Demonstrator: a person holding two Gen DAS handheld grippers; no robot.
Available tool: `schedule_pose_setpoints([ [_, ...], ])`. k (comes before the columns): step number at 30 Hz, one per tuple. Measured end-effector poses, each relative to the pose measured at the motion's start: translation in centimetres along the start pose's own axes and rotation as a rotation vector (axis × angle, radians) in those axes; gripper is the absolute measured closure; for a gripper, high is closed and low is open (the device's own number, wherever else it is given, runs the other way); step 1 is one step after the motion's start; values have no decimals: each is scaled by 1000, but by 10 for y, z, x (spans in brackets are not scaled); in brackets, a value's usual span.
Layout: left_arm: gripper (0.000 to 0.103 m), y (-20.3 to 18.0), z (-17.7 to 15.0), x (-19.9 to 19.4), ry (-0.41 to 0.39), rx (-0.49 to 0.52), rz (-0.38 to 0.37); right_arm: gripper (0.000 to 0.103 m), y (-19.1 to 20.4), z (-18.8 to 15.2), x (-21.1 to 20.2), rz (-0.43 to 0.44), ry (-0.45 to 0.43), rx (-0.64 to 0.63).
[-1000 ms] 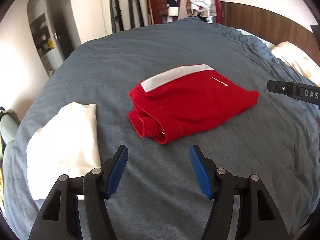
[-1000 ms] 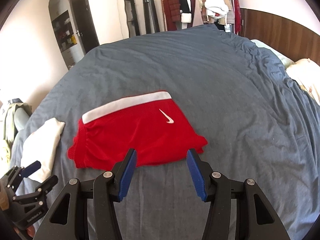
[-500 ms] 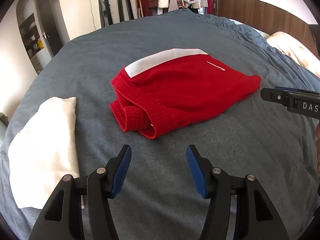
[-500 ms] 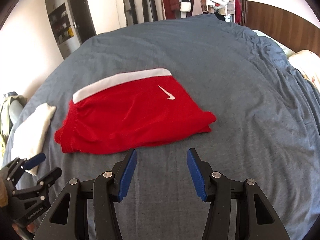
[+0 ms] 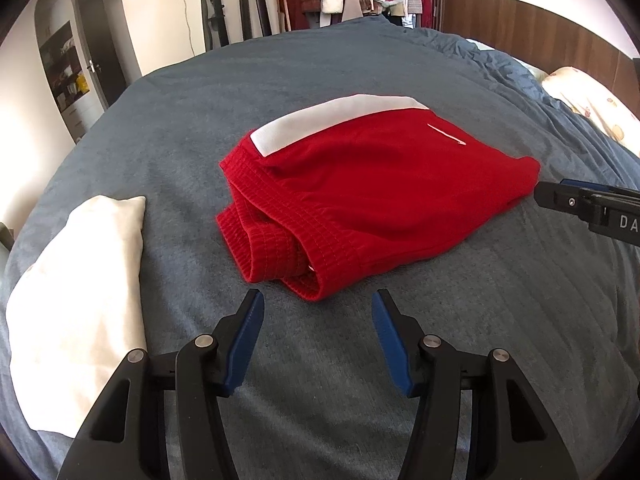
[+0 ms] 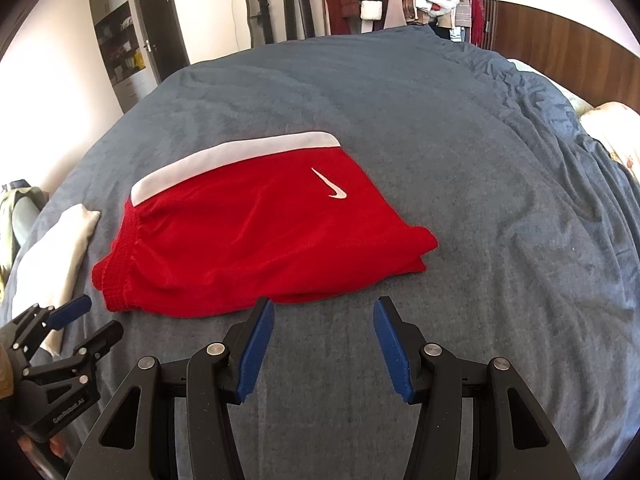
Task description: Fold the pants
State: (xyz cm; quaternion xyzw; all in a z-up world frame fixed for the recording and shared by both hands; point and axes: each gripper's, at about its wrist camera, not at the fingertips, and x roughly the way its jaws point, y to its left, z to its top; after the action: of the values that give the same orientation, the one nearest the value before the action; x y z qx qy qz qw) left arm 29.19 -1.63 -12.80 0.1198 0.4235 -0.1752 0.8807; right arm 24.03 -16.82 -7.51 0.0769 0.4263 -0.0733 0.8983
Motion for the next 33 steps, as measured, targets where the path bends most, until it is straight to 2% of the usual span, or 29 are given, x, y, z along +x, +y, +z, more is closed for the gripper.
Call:
schedule_pose_setpoints([
  [15, 50, 0, 9, 5, -9, 12, 23, 50, 3, 2, 5, 11, 3, 4],
  [25, 50, -12, 12, 8, -6, 67, 101, 50, 3, 5, 4, 7, -13, 8],
  [28, 52, -8, 11, 10, -5, 38, 50, 50, 4, 6, 4, 7, -12, 13],
  [33, 64, 4, 11, 13, 3, -32, -56, 50, 6, 6, 4, 15, -16, 14],
])
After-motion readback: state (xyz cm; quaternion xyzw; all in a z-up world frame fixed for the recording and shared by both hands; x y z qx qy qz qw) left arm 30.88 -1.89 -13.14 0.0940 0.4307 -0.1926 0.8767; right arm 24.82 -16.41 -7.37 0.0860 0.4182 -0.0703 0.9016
